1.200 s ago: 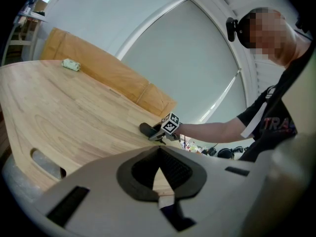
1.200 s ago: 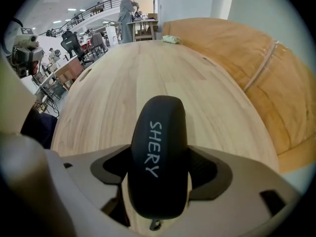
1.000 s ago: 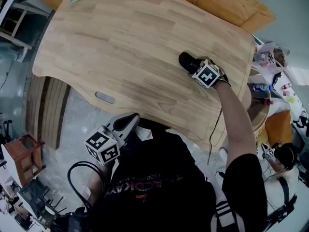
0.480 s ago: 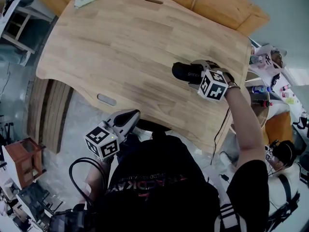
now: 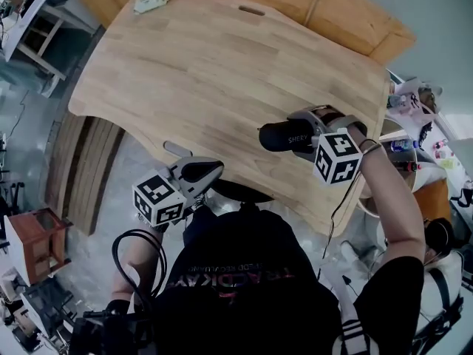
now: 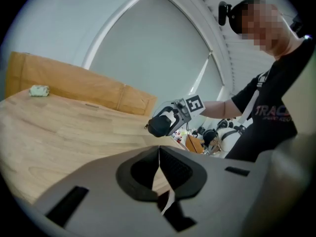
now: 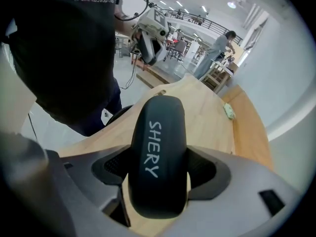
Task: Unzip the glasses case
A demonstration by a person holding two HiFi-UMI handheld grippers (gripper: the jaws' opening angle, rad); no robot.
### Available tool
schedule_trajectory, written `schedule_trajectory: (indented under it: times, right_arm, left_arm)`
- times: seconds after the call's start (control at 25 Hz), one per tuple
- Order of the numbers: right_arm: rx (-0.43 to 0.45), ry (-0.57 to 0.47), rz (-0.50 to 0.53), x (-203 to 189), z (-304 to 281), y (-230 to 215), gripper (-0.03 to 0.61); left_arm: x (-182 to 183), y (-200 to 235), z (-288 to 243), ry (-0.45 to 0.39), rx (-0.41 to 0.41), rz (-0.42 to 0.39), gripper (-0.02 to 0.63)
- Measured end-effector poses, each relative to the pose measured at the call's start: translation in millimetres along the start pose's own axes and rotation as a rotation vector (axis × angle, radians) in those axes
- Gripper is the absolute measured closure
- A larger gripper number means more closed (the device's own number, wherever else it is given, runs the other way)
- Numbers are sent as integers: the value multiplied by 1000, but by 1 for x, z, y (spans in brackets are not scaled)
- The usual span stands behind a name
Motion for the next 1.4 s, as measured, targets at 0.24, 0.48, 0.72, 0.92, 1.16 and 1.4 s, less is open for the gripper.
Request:
schedule_trajectory:
  times: [0.24, 0.48, 0.72, 0.92, 1.16, 1.4]
  right_arm:
    - [24, 4, 101, 55, 3, 17, 221]
    - [27, 5, 192, 109, 3, 29, 221]
    - [35, 31, 229, 141, -4, 35, 221]
    - [42, 52, 257, 160, -12, 37, 221]
    - [37, 67, 265, 179, -20, 37, 222]
    - [22, 76, 250, 185, -27, 34, 222]
  left_arm:
    - [10, 8, 3, 77, -161, -151, 595]
    - [18, 0, 10, 156, -379, -283, 511]
    - [22, -21, 28, 212, -604, -362, 509]
    - [19, -17, 40, 276, -656, -436, 509]
    - [20, -21, 56, 313, -746, -478, 511]
    - [20, -17, 65, 338, -766, -520, 598]
Point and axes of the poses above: the fingertips, and each gripper's own axes: z backward along the fingers, y to its left, x out of its top, the point moved 2 cm from there along z, backward along the fingers, and after that the axes turned 15 degrees about -y, right-handed, at the moved point
